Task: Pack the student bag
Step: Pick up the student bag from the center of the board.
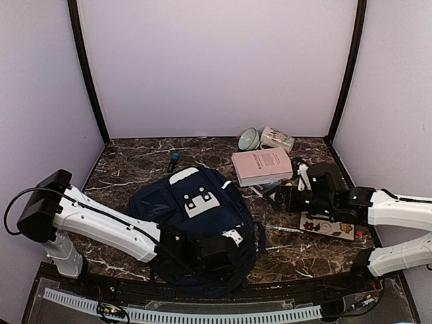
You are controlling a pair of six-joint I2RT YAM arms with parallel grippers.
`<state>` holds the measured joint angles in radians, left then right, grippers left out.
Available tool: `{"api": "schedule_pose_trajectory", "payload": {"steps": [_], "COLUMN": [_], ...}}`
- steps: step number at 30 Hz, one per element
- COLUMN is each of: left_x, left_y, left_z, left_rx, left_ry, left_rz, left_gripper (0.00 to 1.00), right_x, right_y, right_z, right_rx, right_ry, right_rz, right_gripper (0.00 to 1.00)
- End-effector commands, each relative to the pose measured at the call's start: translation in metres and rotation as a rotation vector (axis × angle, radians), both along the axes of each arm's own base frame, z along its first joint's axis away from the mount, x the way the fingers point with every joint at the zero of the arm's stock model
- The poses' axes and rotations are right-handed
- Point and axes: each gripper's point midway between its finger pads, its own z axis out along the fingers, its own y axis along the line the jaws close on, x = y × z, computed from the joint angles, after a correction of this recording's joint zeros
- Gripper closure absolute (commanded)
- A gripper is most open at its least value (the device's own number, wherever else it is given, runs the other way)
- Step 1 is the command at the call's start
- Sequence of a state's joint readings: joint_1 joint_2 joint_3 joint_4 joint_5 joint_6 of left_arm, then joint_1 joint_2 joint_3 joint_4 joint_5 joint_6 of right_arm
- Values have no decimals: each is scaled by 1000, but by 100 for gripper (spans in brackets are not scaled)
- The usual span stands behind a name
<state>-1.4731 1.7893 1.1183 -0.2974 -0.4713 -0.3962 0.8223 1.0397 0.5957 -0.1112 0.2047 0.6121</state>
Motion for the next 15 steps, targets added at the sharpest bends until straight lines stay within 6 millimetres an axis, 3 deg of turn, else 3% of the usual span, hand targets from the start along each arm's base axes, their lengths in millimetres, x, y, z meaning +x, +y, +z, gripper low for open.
{"api": "schedule_pose_trajectory", "payload": {"steps": [1, 8, 13, 15], "left_x": [9, 30, 41, 46], "left_y": [3, 28, 51, 64], "left_z": [-4, -2, 17, 28], "left_rx": [-2, 41, 50, 45], "left_ry": [-46, -166, -247, -285], "left_rz": [42, 156, 236, 279], "left_gripper": [20, 50, 80, 98], "right_x": [-3, -15, -20, -21], "right_y": [32, 48, 53, 55], "right_z": [18, 14, 5, 0], "right_rx": [101, 152, 161, 160], "right_ry": [-27, -4, 33, 48], "right_rz": [135, 236, 269, 277], "right_gripper": [1, 2, 5, 7]}}
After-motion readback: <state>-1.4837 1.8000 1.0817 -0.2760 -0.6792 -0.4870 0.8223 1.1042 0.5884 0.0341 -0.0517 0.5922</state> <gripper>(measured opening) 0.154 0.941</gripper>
